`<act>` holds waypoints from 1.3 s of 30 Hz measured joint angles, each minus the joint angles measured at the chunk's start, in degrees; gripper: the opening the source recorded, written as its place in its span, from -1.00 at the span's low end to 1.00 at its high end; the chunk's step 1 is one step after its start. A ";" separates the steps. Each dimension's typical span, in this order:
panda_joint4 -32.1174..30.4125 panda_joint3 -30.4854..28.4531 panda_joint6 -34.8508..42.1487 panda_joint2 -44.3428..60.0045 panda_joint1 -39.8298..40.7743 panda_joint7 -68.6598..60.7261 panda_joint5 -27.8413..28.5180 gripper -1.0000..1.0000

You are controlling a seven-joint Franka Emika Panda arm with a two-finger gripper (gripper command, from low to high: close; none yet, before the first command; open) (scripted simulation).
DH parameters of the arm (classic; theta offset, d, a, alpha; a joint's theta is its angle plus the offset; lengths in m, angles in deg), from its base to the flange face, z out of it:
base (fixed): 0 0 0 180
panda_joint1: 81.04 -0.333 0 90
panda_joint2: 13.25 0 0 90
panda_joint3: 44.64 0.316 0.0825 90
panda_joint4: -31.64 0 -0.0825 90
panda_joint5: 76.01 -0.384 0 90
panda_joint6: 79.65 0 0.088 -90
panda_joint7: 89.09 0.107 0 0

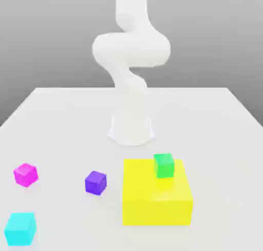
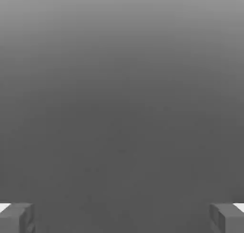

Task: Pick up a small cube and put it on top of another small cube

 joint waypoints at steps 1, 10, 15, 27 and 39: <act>-0.05 0.14 -0.72 2.26 1.15 2.15 0.24 0.00; -0.39 0.75 -6.58 21.15 10.42 20.22 2.25 0.00; -0.59 -0.65 -9.81 31.53 13.83 30.03 3.19 0.00; -1.09 -5.04 -17.68 56.38 20.57 48.22 -2.12 0.00; 0.82 -4.07 -26.38 69.29 22.50 49.00 -5.27 -1.00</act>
